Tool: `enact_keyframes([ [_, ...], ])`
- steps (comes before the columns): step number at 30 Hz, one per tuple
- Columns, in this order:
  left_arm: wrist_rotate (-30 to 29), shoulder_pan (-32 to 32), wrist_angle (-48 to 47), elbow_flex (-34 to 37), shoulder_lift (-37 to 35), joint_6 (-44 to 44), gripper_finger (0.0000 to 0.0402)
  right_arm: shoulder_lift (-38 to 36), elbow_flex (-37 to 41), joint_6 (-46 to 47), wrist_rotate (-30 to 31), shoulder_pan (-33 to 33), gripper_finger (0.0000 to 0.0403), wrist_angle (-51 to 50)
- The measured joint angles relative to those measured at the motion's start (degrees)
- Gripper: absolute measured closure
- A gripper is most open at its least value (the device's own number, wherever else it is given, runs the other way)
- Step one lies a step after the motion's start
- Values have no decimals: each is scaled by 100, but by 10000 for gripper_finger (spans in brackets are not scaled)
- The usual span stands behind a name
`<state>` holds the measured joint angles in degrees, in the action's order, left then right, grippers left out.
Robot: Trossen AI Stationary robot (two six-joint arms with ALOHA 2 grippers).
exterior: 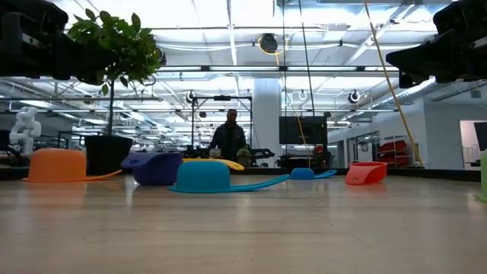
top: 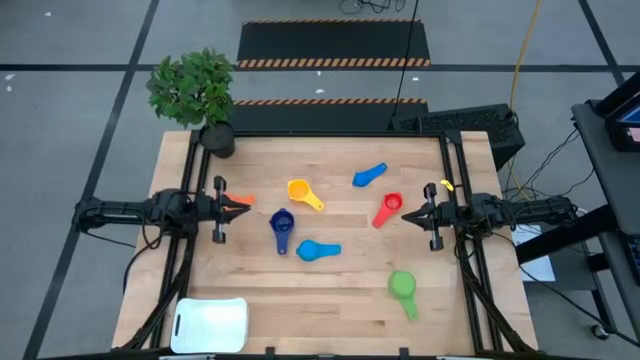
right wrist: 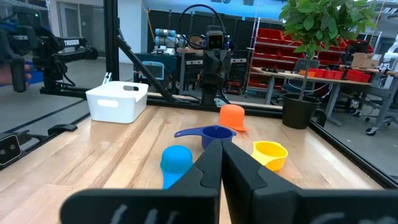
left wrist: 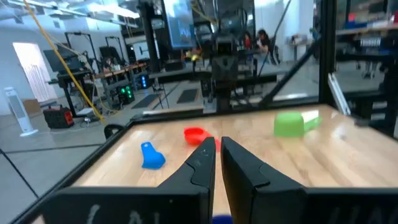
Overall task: Nest measuring cups in basket
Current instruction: Put the orange measuring cup into the white bin
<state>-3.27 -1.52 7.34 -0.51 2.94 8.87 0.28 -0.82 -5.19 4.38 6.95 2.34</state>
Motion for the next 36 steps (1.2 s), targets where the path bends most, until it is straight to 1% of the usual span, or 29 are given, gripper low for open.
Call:
enact_keyframes([
  [14, 5, -2, 406, 0, 2, 18, 371, 1, -2, -2, -1, -1, 403, 1],
  [16, 8, -2, 525, 0, 3, -211, 371, 0, -2, 0, 0, 0, 403, -1],
  [19, 9, -2, 563, 0, 4, -856, 371, -1, -1, 0, 0, 1, 403, 1],
  [25, 33, -9, 1023, -13, 4, -1117, 371, -1, -2, 0, -1, 1, 403, 1],
  [28, 74, -11, 922, -244, 7, -1180, 371, 1, -2, 0, 0, -1, 403, 1],
  [31, 84, -11, 653, -649, 65, -1198, 371, 0, -1, -4, 37, -1, 403, 49],
  [36, 62, -11, 105, -1425, 525, -1193, 371, -1, 0, 2, 192, -1, 403, 269],
])
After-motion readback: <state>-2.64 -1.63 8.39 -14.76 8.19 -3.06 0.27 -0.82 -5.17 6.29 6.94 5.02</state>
